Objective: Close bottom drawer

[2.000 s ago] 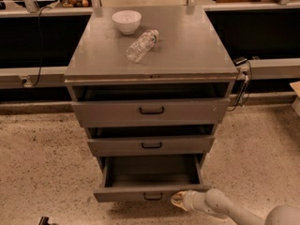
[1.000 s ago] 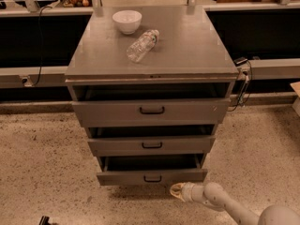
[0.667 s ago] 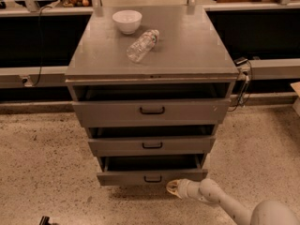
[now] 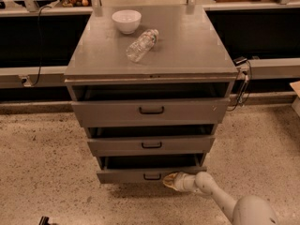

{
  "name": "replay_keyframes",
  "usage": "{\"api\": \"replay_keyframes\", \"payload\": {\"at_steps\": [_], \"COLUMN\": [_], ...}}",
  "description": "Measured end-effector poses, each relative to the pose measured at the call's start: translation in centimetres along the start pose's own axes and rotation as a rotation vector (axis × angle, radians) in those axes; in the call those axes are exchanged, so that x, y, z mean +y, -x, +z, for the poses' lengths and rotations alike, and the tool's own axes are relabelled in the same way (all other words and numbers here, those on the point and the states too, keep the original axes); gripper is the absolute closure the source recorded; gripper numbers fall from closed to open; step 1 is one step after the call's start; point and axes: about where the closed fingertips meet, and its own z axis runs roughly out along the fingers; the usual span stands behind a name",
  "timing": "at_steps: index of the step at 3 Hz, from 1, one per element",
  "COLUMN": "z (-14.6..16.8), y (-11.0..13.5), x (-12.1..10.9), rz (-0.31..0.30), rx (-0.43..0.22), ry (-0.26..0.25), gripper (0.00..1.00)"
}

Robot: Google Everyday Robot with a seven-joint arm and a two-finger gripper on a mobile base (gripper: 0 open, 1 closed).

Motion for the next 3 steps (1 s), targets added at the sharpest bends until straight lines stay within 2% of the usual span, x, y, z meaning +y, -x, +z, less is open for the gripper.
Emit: {"api": "replay_keyframes", "payload": {"at_steps": [3], "z": [2.2], "y": [-1.5], "x": [-2.0], "rz": [-0.007], "rx": [-0.073], "ry": [0.007], "gripper": [1.00]}}
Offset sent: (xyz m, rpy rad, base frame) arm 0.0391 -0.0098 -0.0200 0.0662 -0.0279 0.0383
